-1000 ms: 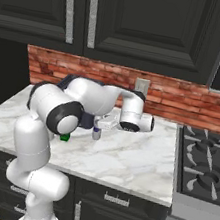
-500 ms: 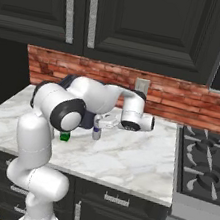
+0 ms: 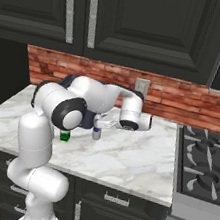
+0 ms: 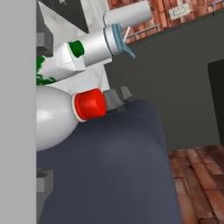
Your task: Move the drinks to the dining counter.
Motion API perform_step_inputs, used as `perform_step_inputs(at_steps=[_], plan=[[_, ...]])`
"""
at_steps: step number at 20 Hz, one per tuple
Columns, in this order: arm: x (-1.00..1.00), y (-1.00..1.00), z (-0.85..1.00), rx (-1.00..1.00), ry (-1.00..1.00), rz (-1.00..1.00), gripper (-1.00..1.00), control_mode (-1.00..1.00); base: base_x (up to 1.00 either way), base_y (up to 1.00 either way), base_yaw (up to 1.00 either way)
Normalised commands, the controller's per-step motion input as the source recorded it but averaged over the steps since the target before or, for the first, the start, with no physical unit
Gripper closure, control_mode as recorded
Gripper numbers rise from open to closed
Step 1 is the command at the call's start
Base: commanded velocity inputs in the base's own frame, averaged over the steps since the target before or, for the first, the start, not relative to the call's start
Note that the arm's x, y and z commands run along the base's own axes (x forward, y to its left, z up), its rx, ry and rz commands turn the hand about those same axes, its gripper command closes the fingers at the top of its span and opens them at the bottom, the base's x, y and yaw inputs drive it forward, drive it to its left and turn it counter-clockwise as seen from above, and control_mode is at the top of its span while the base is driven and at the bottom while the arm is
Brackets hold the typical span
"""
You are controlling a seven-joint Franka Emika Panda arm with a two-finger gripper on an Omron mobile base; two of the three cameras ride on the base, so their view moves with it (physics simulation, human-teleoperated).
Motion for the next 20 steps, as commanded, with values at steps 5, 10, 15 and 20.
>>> perform_step_inputs(at_steps=[5, 10, 15, 20], plan=[[0.0, 0.12, -0.1, 0.03, 0.03, 0.04, -1.0, -1.0, 0.0, 0.0, 0.0], [0.0, 0.21, -0.29, 0.07, 0.07, 0.03, -1.0, -1.0, 0.0, 0.0, 0.0], [0.0, 0.19, -0.2, 0.03, 0.02, 0.0, 1.0, -1.0, 0.0, 0.0, 0.0], [-0.03, -0.15, 0.01, 0.02, 0.0, 0.0, 1.0, -1.0, 0.0, 0.0, 0.0]])
